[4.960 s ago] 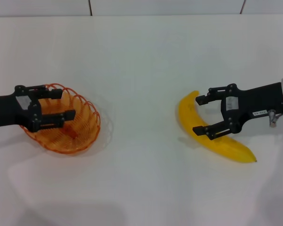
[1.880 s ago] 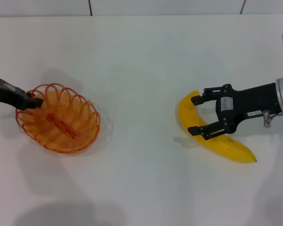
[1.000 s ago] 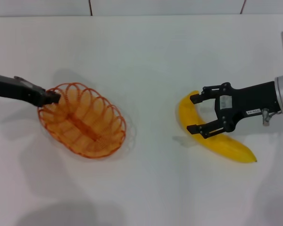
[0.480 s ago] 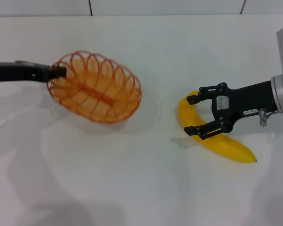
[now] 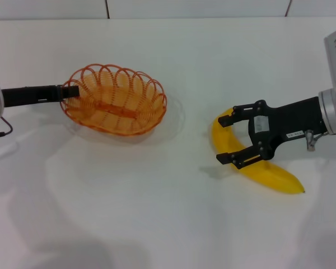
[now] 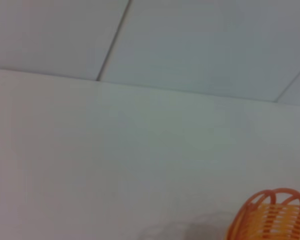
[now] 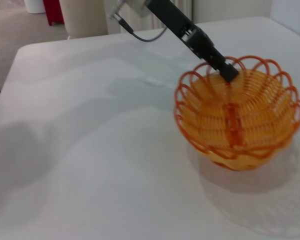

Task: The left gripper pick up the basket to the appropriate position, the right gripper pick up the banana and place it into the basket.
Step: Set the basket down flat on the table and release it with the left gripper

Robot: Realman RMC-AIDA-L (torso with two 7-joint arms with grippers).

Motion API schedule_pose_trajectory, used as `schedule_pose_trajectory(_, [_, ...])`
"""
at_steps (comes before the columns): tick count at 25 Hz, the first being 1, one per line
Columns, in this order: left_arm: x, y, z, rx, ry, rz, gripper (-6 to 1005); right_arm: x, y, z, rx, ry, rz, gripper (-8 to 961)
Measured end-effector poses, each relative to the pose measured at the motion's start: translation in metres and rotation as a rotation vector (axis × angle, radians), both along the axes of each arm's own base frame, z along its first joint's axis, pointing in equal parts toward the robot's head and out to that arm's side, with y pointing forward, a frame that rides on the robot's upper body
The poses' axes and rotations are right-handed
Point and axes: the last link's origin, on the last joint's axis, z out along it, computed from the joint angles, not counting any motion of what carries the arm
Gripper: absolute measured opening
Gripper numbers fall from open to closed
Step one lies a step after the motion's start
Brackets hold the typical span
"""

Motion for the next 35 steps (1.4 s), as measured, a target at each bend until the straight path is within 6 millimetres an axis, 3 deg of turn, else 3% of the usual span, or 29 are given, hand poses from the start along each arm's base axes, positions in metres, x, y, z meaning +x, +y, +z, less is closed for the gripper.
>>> schedule_pose_trajectory(11, [-0.004, 0.003, -0.021, 0.022, -0.008, 0.050, 74, -0.003, 0.000, -0.002, -0.012, -0.002, 0.010, 894])
schedule_pose_trajectory(35, [-0.009, -0.003, -0.036, 0.056, -0.068, 0.087, 75, -0.005, 0.001, -0.004, -0.024, -0.004, 0.003, 893])
